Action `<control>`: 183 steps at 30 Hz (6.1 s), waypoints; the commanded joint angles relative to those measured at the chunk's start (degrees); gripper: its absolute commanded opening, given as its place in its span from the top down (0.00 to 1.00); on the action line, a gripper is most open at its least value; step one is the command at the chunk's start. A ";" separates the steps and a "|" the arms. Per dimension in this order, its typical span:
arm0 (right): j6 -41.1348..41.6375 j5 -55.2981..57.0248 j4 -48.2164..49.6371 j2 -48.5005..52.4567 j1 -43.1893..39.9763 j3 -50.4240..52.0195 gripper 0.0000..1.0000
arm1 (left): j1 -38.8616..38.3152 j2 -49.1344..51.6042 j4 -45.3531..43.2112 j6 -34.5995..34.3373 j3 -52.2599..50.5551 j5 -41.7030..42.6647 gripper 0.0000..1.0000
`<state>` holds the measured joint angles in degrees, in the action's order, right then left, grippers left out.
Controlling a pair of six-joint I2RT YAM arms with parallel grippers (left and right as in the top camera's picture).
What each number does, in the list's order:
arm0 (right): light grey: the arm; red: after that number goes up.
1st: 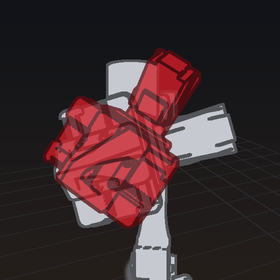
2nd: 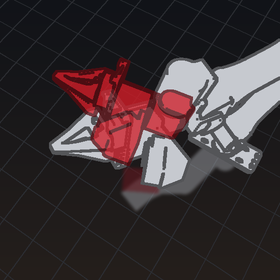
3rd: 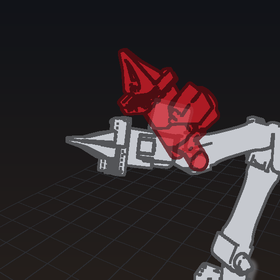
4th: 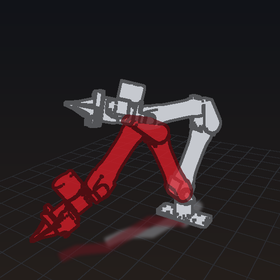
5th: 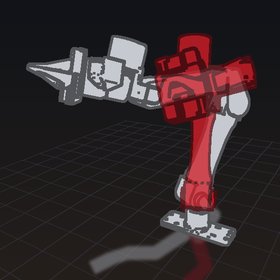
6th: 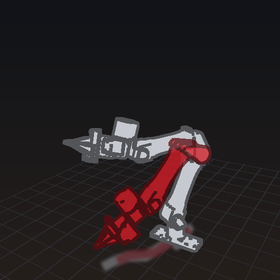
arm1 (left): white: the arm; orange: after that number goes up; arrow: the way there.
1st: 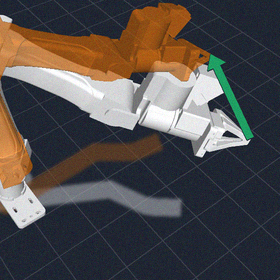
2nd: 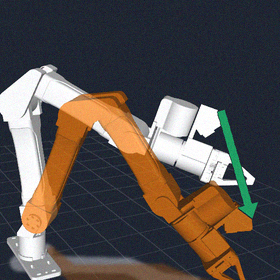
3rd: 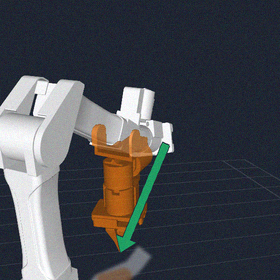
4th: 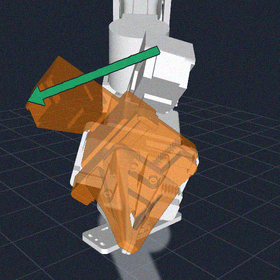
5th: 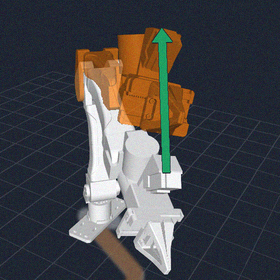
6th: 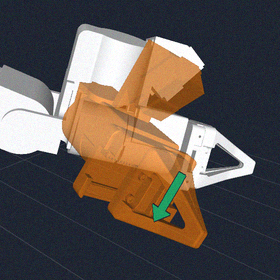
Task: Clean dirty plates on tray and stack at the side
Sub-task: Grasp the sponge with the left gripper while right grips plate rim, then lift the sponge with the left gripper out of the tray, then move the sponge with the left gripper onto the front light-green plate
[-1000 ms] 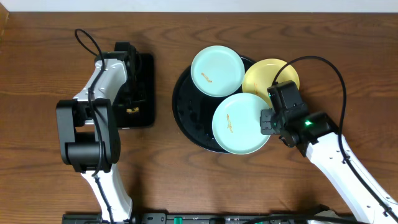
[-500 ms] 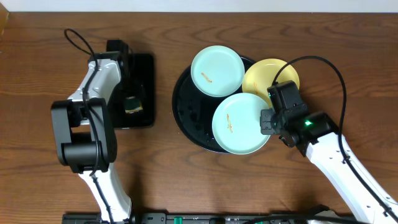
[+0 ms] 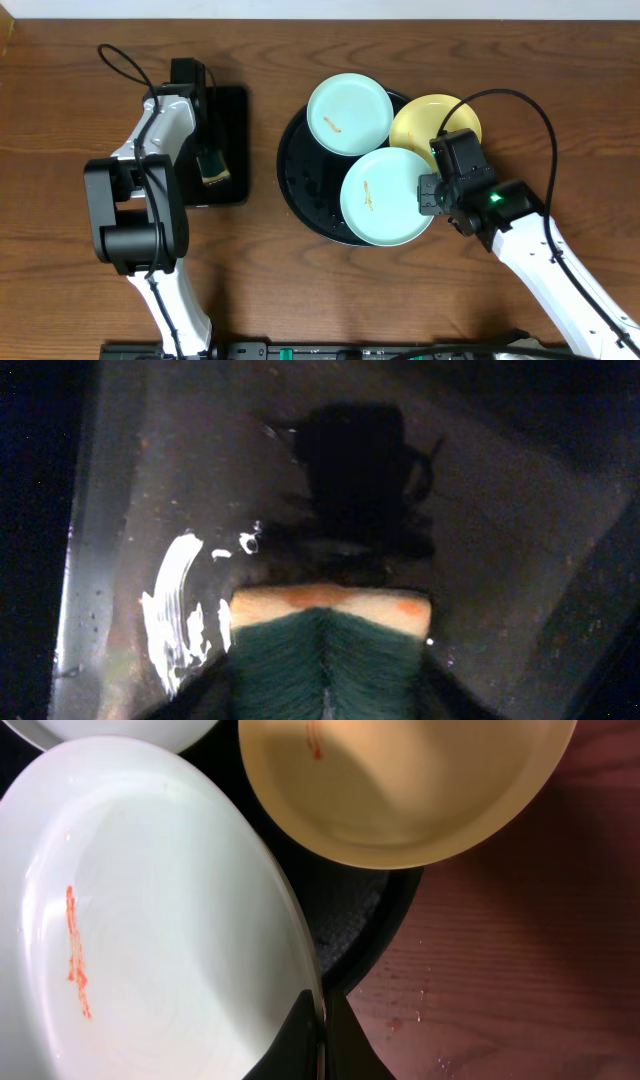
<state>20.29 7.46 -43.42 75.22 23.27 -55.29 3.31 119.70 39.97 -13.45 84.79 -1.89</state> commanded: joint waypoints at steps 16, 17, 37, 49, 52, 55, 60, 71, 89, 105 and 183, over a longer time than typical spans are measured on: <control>3.06 0.04 0.57 -0.31 0.28 -0.11 0.99 | 0.15 1.29 4.44 2.29 -0.37 -0.02 0.21; 3.06 0.04 0.66 -0.31 0.28 -0.11 0.99 | 0.15 1.29 4.79 1.70 -0.37 0.15 0.21; 2.71 6.27 2.34 -0.90 0.28 -0.37 0.99 | 0.17 -6.05 2.10 4.42 -1.29 2.93 0.92; -5.18 6.01 4.96 -3.32 0.44 -0.98 0.99 | 0.15 -24.65 5.57 13.18 -1.66 11.52 0.93; -8.50 6.01 6.38 -3.32 0.44 -0.98 0.99 | 0.15 -25.55 4.42 13.22 -2.29 11.76 0.93; -8.87 6.05 7.32 -3.32 0.44 -0.98 0.99 | 0.15 -26.67 0.81 12.52 -3.63 11.76 0.92; -11.89 6.05 7.76 -3.32 0.44 -0.98 0.99 | 0.15 -27.34 -1.55 10.43 -4.11 11.76 0.93; -12.68 10.16 8.07 -3.32 0.39 -0.96 0.99 | 0.28 -27.87 -9.94 7.15 -4.13 3.76 0.92; -10.05 10.10 8.81 -2.95 0.39 -0.96 0.99 | -0.33 -35.93 -9.79 -1.64 -5.57 -12.17 0.93; 2.36 9.88 6.40 -1.66 0.39 -0.09 0.99 | -0.22 -35.50 -12.50 10.19 -7.43 7.72 0.93; 13.11 -1.97 5.22 13.94 -0.48 3.78 0.99 | -40.19 -14.49 -0.79 10.21 -8.50 27.08 0.93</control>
<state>32.67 4.91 -38.04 88.66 23.27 -51.59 -36.27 104.42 39.72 -4.29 77.14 26.44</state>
